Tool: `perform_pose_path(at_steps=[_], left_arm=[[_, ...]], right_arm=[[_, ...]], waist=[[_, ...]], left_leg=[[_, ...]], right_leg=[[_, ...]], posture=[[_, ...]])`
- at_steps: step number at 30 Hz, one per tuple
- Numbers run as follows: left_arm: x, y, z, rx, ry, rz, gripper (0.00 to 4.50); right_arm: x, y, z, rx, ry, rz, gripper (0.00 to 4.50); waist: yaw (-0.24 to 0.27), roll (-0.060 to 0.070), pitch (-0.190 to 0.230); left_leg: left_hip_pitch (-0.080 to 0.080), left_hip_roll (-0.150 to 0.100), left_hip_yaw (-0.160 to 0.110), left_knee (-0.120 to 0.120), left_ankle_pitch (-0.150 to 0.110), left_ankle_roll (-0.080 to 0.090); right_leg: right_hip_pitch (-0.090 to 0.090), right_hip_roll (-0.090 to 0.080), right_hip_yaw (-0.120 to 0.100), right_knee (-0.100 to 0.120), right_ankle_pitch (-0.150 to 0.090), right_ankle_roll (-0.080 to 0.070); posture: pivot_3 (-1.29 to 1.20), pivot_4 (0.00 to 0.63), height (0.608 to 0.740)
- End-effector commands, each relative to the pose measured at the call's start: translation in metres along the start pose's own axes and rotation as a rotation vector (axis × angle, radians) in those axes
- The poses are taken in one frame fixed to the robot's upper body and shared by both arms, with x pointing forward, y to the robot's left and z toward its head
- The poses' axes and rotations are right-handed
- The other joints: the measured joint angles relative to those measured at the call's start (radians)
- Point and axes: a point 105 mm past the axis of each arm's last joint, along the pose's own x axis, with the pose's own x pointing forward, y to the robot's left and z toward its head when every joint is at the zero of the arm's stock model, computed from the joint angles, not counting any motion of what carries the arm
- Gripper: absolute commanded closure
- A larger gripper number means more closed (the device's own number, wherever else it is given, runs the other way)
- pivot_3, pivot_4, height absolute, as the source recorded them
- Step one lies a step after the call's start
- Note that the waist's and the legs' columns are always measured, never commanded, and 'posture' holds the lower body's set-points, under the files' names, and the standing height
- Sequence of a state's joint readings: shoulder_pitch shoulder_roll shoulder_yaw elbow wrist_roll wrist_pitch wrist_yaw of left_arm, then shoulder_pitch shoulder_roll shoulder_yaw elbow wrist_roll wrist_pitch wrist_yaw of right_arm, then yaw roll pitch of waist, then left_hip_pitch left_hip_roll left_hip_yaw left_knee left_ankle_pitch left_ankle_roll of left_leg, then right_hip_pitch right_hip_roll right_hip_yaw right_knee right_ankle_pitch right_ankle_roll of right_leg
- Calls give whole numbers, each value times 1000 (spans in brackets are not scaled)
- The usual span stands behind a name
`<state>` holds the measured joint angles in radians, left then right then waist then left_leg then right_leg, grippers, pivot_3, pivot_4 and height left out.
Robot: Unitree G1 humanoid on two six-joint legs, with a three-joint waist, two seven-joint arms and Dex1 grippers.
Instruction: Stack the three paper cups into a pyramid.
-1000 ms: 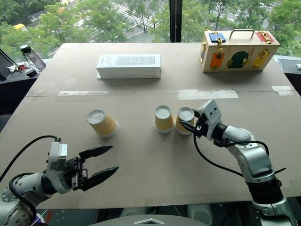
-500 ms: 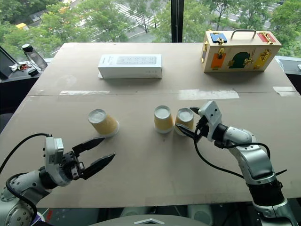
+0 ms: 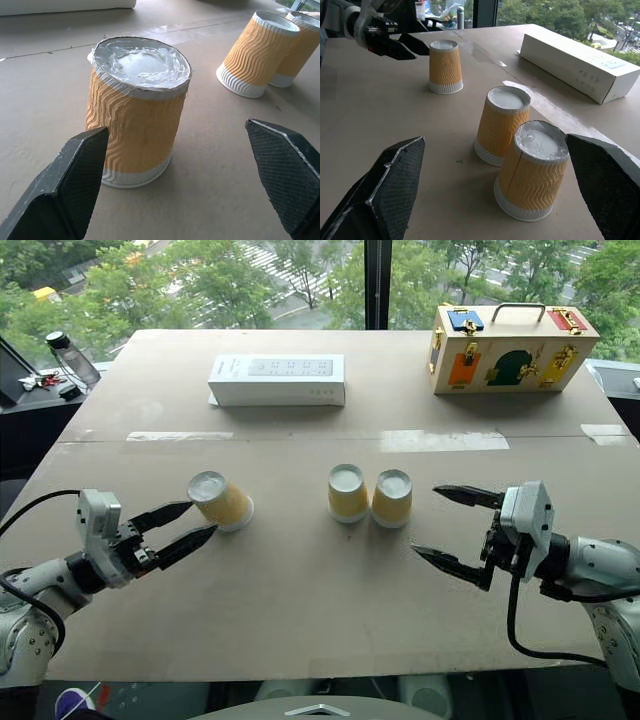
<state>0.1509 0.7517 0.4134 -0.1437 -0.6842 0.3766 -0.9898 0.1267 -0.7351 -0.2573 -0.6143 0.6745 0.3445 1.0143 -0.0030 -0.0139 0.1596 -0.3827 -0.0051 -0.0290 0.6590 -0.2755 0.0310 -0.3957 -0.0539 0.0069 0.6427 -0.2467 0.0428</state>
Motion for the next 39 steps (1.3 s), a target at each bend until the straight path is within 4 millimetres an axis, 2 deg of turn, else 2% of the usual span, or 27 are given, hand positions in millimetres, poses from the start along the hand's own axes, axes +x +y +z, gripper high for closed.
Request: perform_pose_path(at_steps=[1, 11, 21, 22, 23, 26, 28, 31, 34, 36, 37, 39], left_arm=[[6, 4, 3, 36, 31, -33, 0], [21, 25, 16, 92, 7, -25, 0], [47, 14, 23, 109, -6, -97, 0], [49, 13, 23, 109, -3, -105, 522], [50, 13, 24, 111, -2, -109, 756], [56, 13, 28, 124, -8, -115, 2031], [60, 10, 34, 162, -9, -137, 2398], [68, 3, 49, 166, -35, -180, 2415], [87, -18, 87, 144, -99, -304, 2415], [102, -30, 109, 165, -83, -323, 2415], [112, -42, 121, 191, -76, -376, 2415], [122, -56, 133, 226, -60, -445, 2415]], right_arm=[[-3, 18, 16, -41, -29, 52, 74], [-3, 25, 13, -27, -12, 8, 74], [-1, 25, 10, -24, -9, -14, 74], [-1, 25, 10, -23, -8, -15, 0], [0, 25, 10, -22, -8, -16, 0], [0, 25, 10, -20, -3, -22, 0], [-1, 25, 10, -19, 1, -34, 0], [-4, 23, 8, -27, 16, -59, 0], [-9, 18, 8, -16, 15, -128, 0], [-16, 15, 8, -6, 12, -180, 0], [-22, 13, 7, 1, 11, -217, 0], [-31, 12, 4, 7, 16, -259, 0]], waist=[[0, 0, 0], [13, -2, 1], [16, -2, 1], [16, -2, 1], [16, -2, 1], [17, -2, 1], [16, -2, 1], [18, -2, 1], [20, -4, 2], [26, -4, 2], [26, -4, 2], [25, -4, 2]], left_leg=[[0, 0, 0, 0, 0, 0], [0, 0, 0, 0, 0, 0], [-1, 0, 0, 0, 0, 0], [0, 0, 0, 0, 0, 0], [-1, 0, 0, 0, 0, 0], [-1, 0, 0, 0, 0, 0], [-1, 0, 0, 0, 0, 0], [-1, 0, 0, 0, 0, 0], [-2, -1, -2, 2, 0, 0], [-6, -1, -6, 7, 0, 0], [-9, -1, -9, 10, 0, 0], [-10, -4, -8, 11, 0, 0]], right_leg=[[0, 0, 0, 0, 0, 0], [0, 0, 0, 0, 0, 0], [0, -1, 0, 0, 0, 0], [0, -1, 0, 0, 0, 0], [0, -1, 0, 0, 0, 0], [0, -1, 0, 0, 0, 0], [0, -1, 0, 0, 0, 0], [0, -1, 0, 0, 0, 0], [0, -1, -3, 1, 0, 0], [0, 1, -7, 1, 0, 0], [-1, 3, -10, 2, 0, 1], [0, 3, -10, 2, 2, 3]], posture=[[0, 150, 740], [0, 150, 740], [0, 150, 740], [0, 150, 740], [0, 150, 740], [0, 150, 740], [0, 150, 740], [0, 150, 740], [0, 150, 740], [0, 150, 740], [0, 150, 740], [0, 150, 740]])
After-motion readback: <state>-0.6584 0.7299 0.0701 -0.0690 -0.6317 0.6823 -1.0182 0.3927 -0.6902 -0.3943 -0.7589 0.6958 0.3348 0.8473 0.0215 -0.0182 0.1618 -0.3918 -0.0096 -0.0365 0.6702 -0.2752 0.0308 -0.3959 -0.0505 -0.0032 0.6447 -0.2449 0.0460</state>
